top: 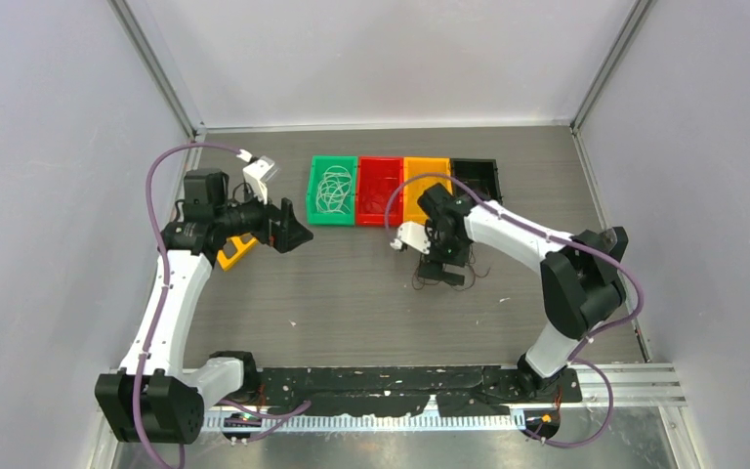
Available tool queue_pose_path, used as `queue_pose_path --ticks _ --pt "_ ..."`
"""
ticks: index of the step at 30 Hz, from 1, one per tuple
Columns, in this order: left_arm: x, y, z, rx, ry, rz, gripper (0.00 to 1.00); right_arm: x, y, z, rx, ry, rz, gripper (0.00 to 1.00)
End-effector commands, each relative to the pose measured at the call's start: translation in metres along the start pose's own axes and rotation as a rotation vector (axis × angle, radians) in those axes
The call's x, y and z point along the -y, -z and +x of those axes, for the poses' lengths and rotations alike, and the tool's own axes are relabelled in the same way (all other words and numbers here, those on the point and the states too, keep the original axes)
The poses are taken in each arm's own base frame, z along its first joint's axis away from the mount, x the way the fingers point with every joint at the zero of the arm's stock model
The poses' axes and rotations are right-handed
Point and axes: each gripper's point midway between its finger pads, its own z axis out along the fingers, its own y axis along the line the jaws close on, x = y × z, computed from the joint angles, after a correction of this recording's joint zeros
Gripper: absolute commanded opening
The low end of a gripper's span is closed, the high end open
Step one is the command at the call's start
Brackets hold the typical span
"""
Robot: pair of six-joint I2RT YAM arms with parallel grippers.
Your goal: Untangle the cables
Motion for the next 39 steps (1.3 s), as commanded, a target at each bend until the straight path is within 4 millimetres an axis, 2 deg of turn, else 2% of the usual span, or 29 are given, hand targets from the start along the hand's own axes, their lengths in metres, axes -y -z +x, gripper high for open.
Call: queue_pose_path --ticks 1,4,6,10,18,23,26,28,29,30,31,33,36,38,39 --pt "0.004 0.003 -0.011 0.015 -0.014 0.011 0.99 0.000 0.060 -0.027 0.124 0.042 -0.034 0.97" --pt "0.004 0.002 -0.013 0.023 -0.014 0.011 1.00 0.001 0.066 -0.040 0.158 0.087 -0.029 0.95" --pt "0.001 0.002 -0.015 0.025 -0.010 -0.001 1.00 -0.003 0.060 -0.047 0.149 0.146 -0.023 0.95" --pt "-0.005 0.003 -0.015 0.020 -0.006 -0.043 1.00 -0.003 0.039 -0.049 0.093 0.202 -0.049 0.95" --pt "-0.007 0.005 -0.007 0.014 -0.001 -0.071 0.99 0.005 -0.008 -0.032 -0.020 0.223 -0.069 0.96" --pt "-0.009 0.005 -0.005 0.013 0.003 -0.085 0.99 0.014 -0.029 -0.024 -0.041 0.192 -0.065 0.99" --pt "-0.011 0.006 -0.004 0.010 0.004 -0.096 1.00 0.028 -0.036 -0.013 -0.078 0.146 -0.031 0.84" --pt "-0.012 0.006 -0.002 0.009 0.004 -0.105 1.00 0.033 -0.037 -0.013 -0.070 0.111 -0.020 0.67" --pt "-0.012 0.006 -0.002 0.008 0.004 -0.106 1.00 0.035 -0.035 -0.016 -0.062 0.087 -0.015 0.54" --pt "-0.012 0.006 -0.002 0.008 0.004 -0.105 1.00 0.032 -0.031 -0.023 -0.025 0.070 -0.033 0.45" --pt "-0.012 0.007 -0.002 0.007 0.006 -0.105 0.99 0.033 -0.022 -0.031 0.001 0.036 -0.041 0.28" --pt "-0.011 0.007 -0.002 0.008 0.005 -0.100 1.00 0.032 0.003 -0.054 0.099 -0.021 -0.069 0.09" --pt "-0.010 0.006 -0.004 0.013 0.011 -0.091 1.00 0.032 0.057 -0.087 0.296 -0.086 -0.103 0.06" --pt "-0.009 0.004 -0.007 0.018 0.020 -0.077 1.00 0.046 0.107 -0.110 0.444 -0.113 -0.063 0.06" --pt "-0.007 0.003 -0.010 0.023 0.021 -0.068 1.00 0.049 0.126 -0.111 0.490 -0.132 -0.047 0.06"
